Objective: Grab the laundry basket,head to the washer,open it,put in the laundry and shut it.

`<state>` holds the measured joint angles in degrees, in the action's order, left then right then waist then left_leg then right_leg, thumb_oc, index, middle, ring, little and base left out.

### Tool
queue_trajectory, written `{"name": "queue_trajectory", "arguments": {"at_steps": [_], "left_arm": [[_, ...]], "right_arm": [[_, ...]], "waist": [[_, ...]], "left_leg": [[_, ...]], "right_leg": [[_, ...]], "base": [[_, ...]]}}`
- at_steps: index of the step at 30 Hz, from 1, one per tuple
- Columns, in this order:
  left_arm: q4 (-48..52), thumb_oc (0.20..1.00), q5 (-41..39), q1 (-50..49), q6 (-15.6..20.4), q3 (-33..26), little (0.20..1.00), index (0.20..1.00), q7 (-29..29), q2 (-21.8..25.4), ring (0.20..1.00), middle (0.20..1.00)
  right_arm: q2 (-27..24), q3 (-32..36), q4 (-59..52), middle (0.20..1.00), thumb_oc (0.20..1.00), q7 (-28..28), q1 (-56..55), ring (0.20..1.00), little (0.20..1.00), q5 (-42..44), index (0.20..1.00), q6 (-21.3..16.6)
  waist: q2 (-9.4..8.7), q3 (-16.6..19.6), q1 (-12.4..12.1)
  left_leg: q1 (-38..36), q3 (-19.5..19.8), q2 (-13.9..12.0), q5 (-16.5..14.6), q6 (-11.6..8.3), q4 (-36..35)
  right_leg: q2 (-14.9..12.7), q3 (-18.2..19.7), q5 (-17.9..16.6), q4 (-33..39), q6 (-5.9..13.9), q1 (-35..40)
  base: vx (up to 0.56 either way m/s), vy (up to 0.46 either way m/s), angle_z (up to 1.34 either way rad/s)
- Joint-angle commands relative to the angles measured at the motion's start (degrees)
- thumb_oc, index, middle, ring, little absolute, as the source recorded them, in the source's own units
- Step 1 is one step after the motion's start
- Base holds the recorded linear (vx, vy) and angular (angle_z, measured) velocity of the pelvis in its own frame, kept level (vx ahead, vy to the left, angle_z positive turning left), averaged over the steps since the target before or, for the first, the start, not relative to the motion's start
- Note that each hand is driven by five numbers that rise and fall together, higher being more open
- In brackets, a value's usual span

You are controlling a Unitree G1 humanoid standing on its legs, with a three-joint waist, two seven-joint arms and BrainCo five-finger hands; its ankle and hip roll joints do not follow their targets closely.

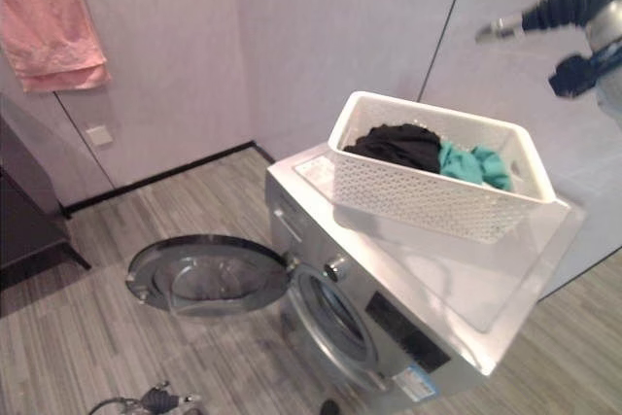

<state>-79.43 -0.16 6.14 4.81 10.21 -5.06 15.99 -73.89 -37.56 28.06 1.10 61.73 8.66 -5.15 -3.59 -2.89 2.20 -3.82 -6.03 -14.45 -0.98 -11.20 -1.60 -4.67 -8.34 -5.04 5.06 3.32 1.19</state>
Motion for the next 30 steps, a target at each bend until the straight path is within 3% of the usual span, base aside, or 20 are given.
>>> {"name": "queue_trajectory", "arguments": {"at_steps": [1,4,8,20,30], "left_arm": [[0.6,1.0,-2.56,-1.43,1.2,0.45,1.0,1.0,0.62,4.49,1.0,1.0],[0.52,1.0,-2.53,-2.26,1.0,-0.15,1.0,1.0,1.12,4.91,1.0,1.0],[0.54,1.0,-2.51,-3.04,1.09,-0.47,1.0,1.0,1.33,5.38,1.0,1.0],[-0.29,1.0,-3.14,-4.4,1.05,0.27,1.0,1.0,1.37,5.45,1.0,1.0],[-0.88,1.0,-3.54,-3.98,0.5,1.85,1.0,1.0,2.36,5.23,1.0,1.0]], "right_arm": [[3.36,-2.87,4.88,1.0,1.0,3.6,3.85,1.0,1.0,-0.56,1.0,1.09],[4.22,-7.43,7.54,1.0,1.0,6.02,6.84,1.0,1.0,-2.39,1.0,2.19],[5.1,-7.8,11.85,1.0,1.0,6.51,6.83,1.0,1.0,-3.66,1.0,2.44],[14.65,-12.51,37.25,1.0,1.0,5.98,19.51,1.0,1.0,-8.84,1.0,4.11],[16.52,-14.75,40.64,1.0,1.0,8.45,19.12,1.0,1.0,-10.58,1.0,4.34]], "waist": [[-4.07,2.29,-1.02],[-4.32,2.18,-1.29],[-4.28,2.41,-1.2],[-4.05,1.92,-3.05],[-4.79,-0.23,-4.3]], "left_leg": [[-2.39,-2.56,1.9,1.66,3.08,-0.46],[-3.15,-4.0,2.71,1.34,3.35,-0.72],[-3.55,-4.22,3.07,1.41,3.45,-1.66],[-1.31,-2.14,2.97,2.3,3.14,-2.94],[1.88,0.03,1.63,3.58,2.5,-2.8]], "right_leg": [[-7.86,3.71,0.86,-2.0,6.48,2.45],[-8.54,4.63,0.67,-2.62,6.9,1.69],[-8.85,4.56,0.64,-2.47,7.24,1.48],[-8.26,2.4,0.68,-1.6,7.43,-0.08],[-7.04,0.14,1.61,-2.52,6.83,-1.63]], "base": [[0.09,0.11,-0.31],[0.06,0.062,-0.64],[0.07,0.024,-0.06],[0.05,-0.021,0.05],[0.0,-0.023,0.17]]}}
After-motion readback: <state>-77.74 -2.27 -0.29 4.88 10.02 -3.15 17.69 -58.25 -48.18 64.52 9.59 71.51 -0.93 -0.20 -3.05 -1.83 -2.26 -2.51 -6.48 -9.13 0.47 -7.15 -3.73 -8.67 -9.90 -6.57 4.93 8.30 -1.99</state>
